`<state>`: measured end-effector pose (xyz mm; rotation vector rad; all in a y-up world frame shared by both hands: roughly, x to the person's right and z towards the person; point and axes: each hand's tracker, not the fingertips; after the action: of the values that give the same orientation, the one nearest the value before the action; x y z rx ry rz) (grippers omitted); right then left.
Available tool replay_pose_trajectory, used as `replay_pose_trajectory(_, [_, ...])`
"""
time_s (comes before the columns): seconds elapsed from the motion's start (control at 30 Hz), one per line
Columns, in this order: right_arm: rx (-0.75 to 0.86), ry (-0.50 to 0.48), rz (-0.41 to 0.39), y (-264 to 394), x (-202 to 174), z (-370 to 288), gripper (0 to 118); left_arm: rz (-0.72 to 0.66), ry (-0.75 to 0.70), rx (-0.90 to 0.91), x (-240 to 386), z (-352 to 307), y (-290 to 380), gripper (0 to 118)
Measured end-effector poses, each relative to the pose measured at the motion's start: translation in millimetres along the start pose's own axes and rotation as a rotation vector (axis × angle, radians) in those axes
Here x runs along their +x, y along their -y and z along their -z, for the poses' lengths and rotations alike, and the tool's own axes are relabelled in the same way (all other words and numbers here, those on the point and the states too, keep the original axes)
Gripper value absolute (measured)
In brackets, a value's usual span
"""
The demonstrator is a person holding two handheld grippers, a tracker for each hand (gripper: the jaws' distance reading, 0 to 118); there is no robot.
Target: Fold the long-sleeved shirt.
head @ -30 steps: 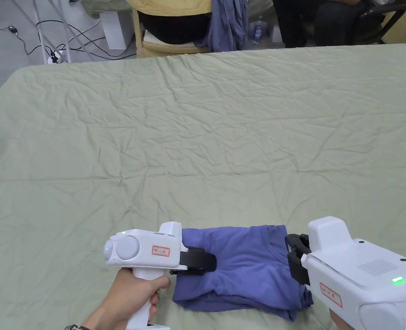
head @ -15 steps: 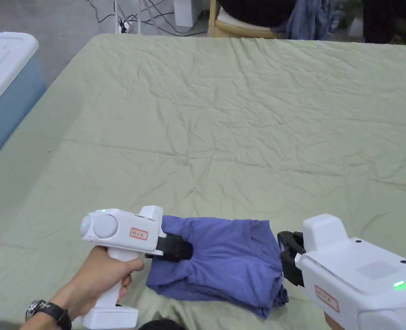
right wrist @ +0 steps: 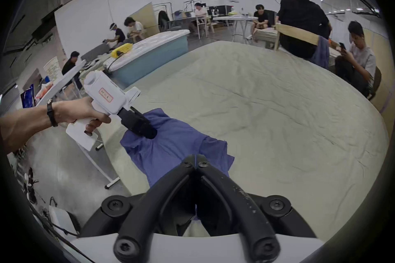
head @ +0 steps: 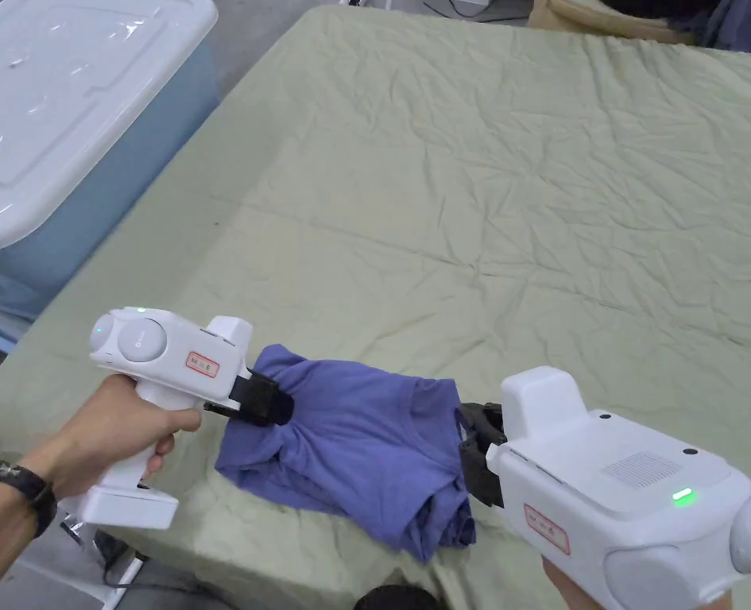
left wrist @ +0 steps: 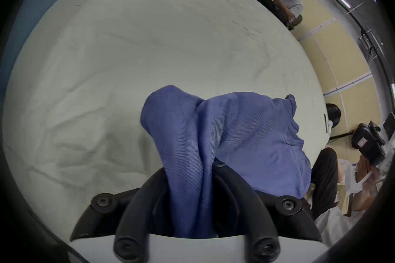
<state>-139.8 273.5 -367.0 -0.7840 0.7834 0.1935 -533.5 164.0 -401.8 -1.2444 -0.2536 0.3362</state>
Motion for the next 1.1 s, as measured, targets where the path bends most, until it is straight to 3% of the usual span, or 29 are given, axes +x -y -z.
replay_pose_trajectory(0.37, [-0.036, -0.039, -0.020, -12, -18, 33, 1, -0.023, -0.162, -0.019, -76, -42, -14, 16])
replay_pose_trajectory(0.53, [-0.050, -0.045, -0.018, -10, -21, 38, 1, -0.027, -0.178, -0.016, -76, -42, -7, 17])
replay_pose_trajectory(0.57, [-0.054, -0.045, -0.022, -10, -22, 37, 1, -0.017, -0.184, -0.001, -73, -42, -4, 23])
replay_pose_trajectory(0.6, [-0.053, -0.044, -0.023, -10, -22, 36, 1, 0.000, -0.221, 0.012, -70, -42, -2, 38])
replay_pose_trajectory(0.63, [-0.049, -0.045, -0.021, -11, -21, 34, 1, 0.008, -0.266, 0.021, -63, -41, 0, 67])
replay_pose_trajectory(0.67, [-0.045, -0.044, -0.017, -11, -21, 31, 1, -0.004, -0.342, 0.026, -58, -42, 4, 82])
replay_pose_trajectory(0.7, [-0.043, -0.044, -0.016, -11, -20, 29, 1, -0.011, -0.363, 0.031, -56, -43, 6, 87])
replay_pose_trajectory(0.97, [0.030, -0.008, -0.001, -9, -8, -19, 1, -0.090, -0.401, 0.320, 8, -96, 38, 87])
replay_pose_trajectory(1.1, [0.089, 0.033, 0.016, -2, 6, -59, 1, -0.009, -0.459, 0.460, 75, -116, 53, 87])
